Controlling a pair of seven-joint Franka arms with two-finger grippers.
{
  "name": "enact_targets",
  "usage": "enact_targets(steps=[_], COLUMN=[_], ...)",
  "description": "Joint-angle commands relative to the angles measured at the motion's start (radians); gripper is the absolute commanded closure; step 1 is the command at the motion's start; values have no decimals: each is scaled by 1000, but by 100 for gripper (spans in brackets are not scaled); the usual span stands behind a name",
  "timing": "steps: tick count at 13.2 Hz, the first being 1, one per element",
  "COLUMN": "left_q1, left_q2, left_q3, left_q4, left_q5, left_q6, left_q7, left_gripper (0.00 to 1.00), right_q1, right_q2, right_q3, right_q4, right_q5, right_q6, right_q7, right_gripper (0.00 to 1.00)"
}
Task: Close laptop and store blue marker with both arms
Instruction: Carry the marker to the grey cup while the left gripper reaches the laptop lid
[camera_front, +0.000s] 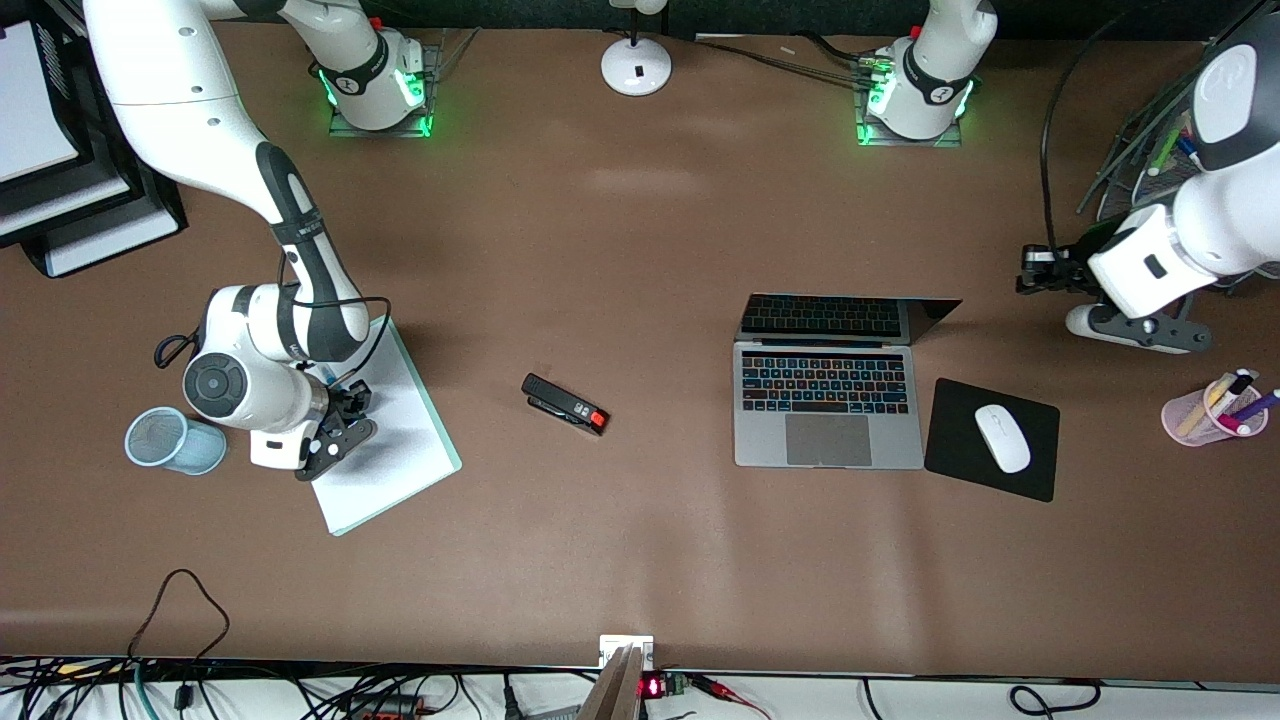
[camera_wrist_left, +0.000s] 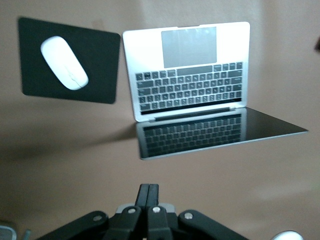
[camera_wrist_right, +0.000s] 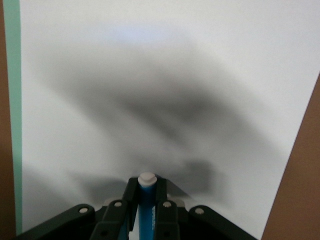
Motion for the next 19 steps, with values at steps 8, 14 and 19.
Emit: enact_targets(steps=[8,14,19], left_q1=[5,3,3], left_q2=[-27,-53,-102], left_q3=[-115,-254,-287], left_q4=[-27,-202,-403], left_q5=[-60,-60,-58], left_q6=[-36,168,276], left_q7=[-235,-421,-469], left_gripper=[100,99,100], right_q1=[-131,-240,-372], right_q2=[-125,-228,-231], right_q3=[-10,-11,-13], right_q4=[227,239,255], right_q5=[112,297,567], right_q6=[-336,-361,-379], right_q7=[-153,-523,-975], right_gripper=[100,100,100])
